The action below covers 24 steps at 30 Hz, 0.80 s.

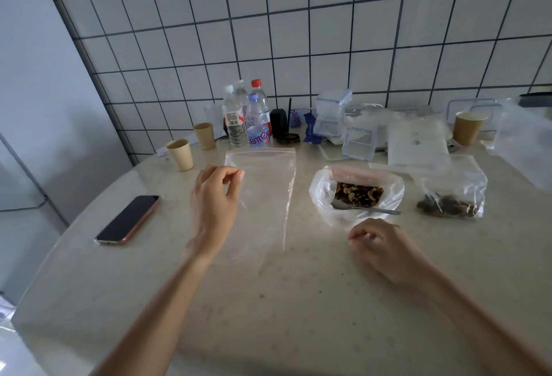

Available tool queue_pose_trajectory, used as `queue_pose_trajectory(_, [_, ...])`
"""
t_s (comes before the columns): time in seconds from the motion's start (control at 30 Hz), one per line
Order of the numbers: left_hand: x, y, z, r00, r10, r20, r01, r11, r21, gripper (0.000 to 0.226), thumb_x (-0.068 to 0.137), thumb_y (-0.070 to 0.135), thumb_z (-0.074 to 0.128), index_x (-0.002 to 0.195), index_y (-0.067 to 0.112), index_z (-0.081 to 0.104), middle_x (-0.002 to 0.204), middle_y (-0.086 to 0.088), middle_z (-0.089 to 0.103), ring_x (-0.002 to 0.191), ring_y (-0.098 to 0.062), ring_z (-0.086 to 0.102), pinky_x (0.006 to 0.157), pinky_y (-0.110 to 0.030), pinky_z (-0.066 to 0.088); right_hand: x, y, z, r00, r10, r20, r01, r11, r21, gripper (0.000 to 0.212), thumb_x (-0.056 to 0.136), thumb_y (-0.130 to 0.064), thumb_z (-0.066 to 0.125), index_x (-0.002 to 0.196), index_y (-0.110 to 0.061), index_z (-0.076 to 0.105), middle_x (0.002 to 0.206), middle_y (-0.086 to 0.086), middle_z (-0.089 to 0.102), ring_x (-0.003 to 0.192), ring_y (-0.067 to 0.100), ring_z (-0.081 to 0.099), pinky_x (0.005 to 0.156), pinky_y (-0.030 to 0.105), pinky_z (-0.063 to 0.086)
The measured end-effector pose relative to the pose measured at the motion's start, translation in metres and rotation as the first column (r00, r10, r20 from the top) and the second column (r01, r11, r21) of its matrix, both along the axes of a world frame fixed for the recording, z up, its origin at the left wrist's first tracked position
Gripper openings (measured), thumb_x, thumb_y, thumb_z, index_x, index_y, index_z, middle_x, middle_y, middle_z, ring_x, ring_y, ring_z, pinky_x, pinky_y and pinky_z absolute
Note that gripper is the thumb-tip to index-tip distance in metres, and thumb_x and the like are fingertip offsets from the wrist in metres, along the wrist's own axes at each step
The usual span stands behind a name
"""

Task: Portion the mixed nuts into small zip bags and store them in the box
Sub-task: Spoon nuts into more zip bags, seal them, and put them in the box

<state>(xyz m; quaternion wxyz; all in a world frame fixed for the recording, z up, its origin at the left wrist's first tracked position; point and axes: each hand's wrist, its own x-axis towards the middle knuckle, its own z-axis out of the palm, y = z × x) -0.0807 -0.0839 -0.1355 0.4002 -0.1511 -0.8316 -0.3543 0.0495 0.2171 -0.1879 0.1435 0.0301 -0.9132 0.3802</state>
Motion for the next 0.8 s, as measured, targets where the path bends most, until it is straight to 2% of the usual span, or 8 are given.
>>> queue_pose_trajectory(0.1, [0.021, 0.017, 0.018, 0.988, -0.082, -0.129, 0.083, 0.997, 0.002, 0.007, 0.096, 0.017, 0.075, 0.094, 0.01, 0.075, 0.089, -0.002, 0.068, 0.082, -0.019, 0.063, 0.077, -0.031, 0.049, -0.005, -0.008, 0.022, 1.0, -0.022, -0.015, 0.017, 0.971, -0.237, 0.014, 0.094, -0.013, 0.074, 0.088, -0.026, 0.072, 0.085, -0.016, 0.076, 0.079, -0.001, 0.068, 0.072, 0.013, 0.05])
queue_pose_trajectory(0.17, [0.035, 0.032, 0.025, 0.977, -0.129, -0.169, 0.13, 0.992, -0.008, 0.008, 0.096, 0.016, 0.075, 0.093, 0.009, 0.076, 0.088, -0.001, 0.069, 0.082, -0.018, 0.062, 0.079, -0.027, 0.048, -0.006, -0.016, 0.045, 1.0, 0.002, -0.026, -0.013, 0.902, -0.432, 0.009, 0.093, -0.018, 0.076, 0.1, -0.021, 0.071, 0.091, -0.008, 0.078, 0.086, 0.008, 0.072, 0.075, 0.022, 0.055])
queue_pose_trajectory(0.27, [0.053, 0.052, 0.028, 0.959, -0.196, -0.205, 0.191, 0.981, -0.041, 0.009, 0.096, 0.018, 0.074, 0.094, 0.01, 0.075, 0.09, 0.002, 0.068, 0.084, -0.013, 0.06, 0.08, -0.021, 0.045, -0.009, -0.023, 0.074, 0.999, 0.029, -0.03, -0.042, 0.783, -0.62, 0.043, 0.087, -0.029, 0.079, 0.121, -0.008, 0.063, 0.103, 0.009, 0.078, 0.093, 0.023, 0.074, 0.078, 0.034, 0.06])
queue_pose_trajectory(0.4, [0.067, 0.072, 0.026, 0.937, -0.303, -0.175, 0.292, 0.952, -0.089, 0.009, 0.097, 0.02, 0.073, 0.096, 0.011, 0.075, 0.094, 0.003, 0.068, 0.087, -0.015, 0.062, 0.079, -0.031, 0.051, -0.008, -0.027, 0.093, 0.996, -0.088, -0.024, 0.041, 0.665, -0.746, 0.018, 0.101, -0.005, 0.063, 0.116, 0.003, 0.066, 0.097, 0.009, 0.08, 0.09, 0.026, 0.077, 0.085, 0.044, 0.061])
queue_pose_trajectory(0.5, [0.075, 0.082, 0.028, 0.935, -0.349, -0.063, 0.348, 0.937, -0.029, 0.018, 0.101, 0.032, 0.067, 0.104, 0.014, 0.07, 0.092, 0.006, 0.068, 0.086, -0.011, 0.063, 0.076, -0.028, 0.05, -0.003, -0.023, 0.097, 0.992, -0.125, -0.034, 0.055, 0.647, -0.761, 0.018, 0.102, 0.006, 0.053, 0.112, 0.004, 0.068, 0.09, 0.008, 0.08, 0.081, 0.02, 0.078, 0.07, 0.03, 0.063])
queue_pose_trajectory(0.63, [0.074, 0.089, 0.049, 0.847, -0.477, 0.233, 0.361, 0.839, 0.407, 0.037, 0.103, 0.048, 0.055, 0.124, 0.017, 0.055, 0.07, 0.004, 0.07, 0.064, -0.007, 0.067, 0.061, -0.023, 0.049, 0.008, -0.012, 0.098, 0.991, -0.105, -0.084, 0.004, 0.643, -0.765, 0.021, 0.098, 0.014, 0.052, 0.102, 0.003, 0.069, 0.085, 0.01, 0.079, 0.075, 0.016, 0.077, 0.059, 0.02, 0.058])
queue_pose_trajectory(0.73, [0.066, 0.09, 0.072, 0.688, -0.557, 0.466, 0.306, 0.804, 0.509, 0.054, 0.101, 0.064, 0.046, 0.109, 0.015, 0.068, 0.064, 0.001, 0.069, 0.055, -0.007, 0.064, 0.055, -0.024, 0.047, 0.013, -0.009, 0.099, 0.99, -0.091, -0.107, -0.011, 0.708, -0.706, 0.025, 0.095, 0.016, 0.054, 0.096, -0.001, 0.072, 0.087, 0.008, 0.08, 0.08, 0.016, 0.077, 0.068, 0.018, 0.057])
queue_pose_trajectory(0.8, [0.068, 0.092, 0.082, 0.624, -0.577, 0.526, 0.323, 0.804, 0.499, 0.056, 0.096, 0.068, 0.053, 0.095, 0.016, 0.074, 0.062, 0.002, 0.069, 0.055, -0.007, 0.064, 0.058, -0.028, 0.047, 0.015, -0.01, 0.102, 0.988, -0.112, -0.109, 0.013, 0.754, -0.656, 0.026, 0.093, 0.017, 0.054, 0.095, -0.001, 0.073, 0.089, 0.008, 0.08, 0.084, 0.018, 0.076, 0.076, 0.024, 0.058])
